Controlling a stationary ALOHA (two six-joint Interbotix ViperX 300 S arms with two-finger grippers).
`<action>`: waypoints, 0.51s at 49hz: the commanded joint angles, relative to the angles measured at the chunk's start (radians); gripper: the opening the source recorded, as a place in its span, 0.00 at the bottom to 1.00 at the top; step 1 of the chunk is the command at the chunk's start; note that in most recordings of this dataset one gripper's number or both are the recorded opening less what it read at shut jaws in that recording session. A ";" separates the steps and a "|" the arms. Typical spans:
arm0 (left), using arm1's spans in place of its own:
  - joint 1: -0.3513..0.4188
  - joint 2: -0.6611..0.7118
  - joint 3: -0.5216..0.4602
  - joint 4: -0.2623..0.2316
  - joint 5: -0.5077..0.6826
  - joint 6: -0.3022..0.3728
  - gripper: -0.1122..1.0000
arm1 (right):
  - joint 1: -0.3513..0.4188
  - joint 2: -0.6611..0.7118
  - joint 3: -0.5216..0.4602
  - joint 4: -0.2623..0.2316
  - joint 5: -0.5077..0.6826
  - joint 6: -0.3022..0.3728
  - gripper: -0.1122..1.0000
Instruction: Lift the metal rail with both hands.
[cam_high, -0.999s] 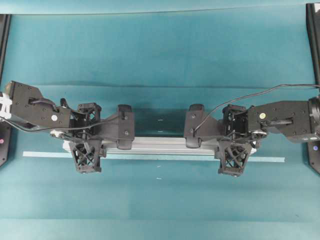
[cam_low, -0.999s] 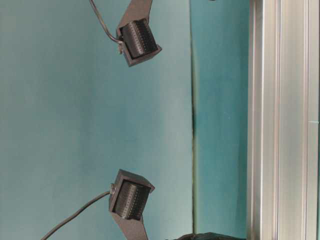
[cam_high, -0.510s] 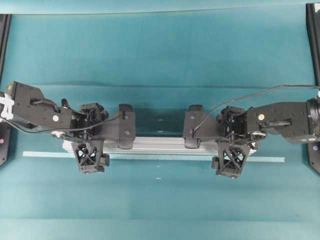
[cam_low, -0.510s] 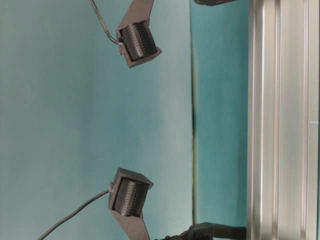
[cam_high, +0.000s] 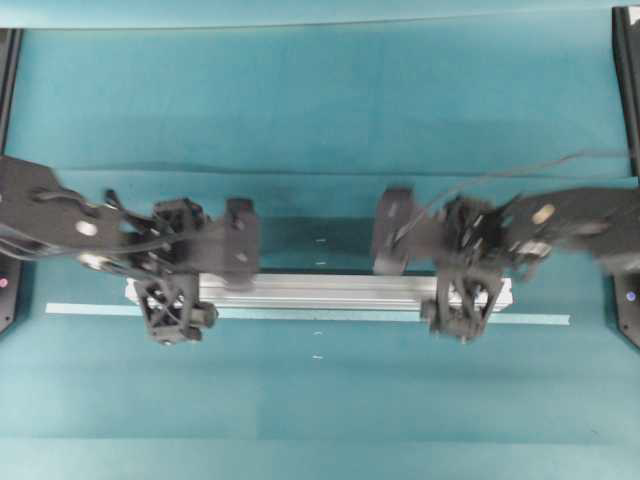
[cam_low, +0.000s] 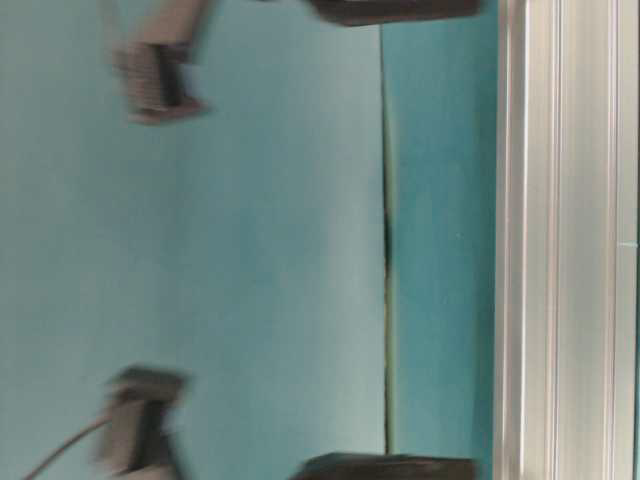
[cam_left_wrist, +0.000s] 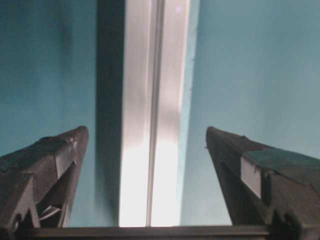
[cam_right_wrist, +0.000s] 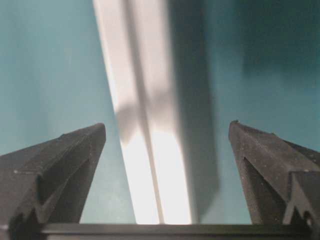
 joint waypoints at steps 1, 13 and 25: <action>-0.002 -0.086 -0.003 0.002 0.006 0.000 0.93 | -0.012 -0.075 -0.009 -0.002 -0.026 0.000 0.99; 0.003 -0.244 0.005 0.002 0.000 0.000 0.93 | -0.038 -0.218 0.034 -0.002 -0.176 -0.011 0.99; 0.008 -0.327 0.017 0.002 -0.023 0.002 0.93 | -0.038 -0.311 0.075 -0.002 -0.293 -0.002 0.99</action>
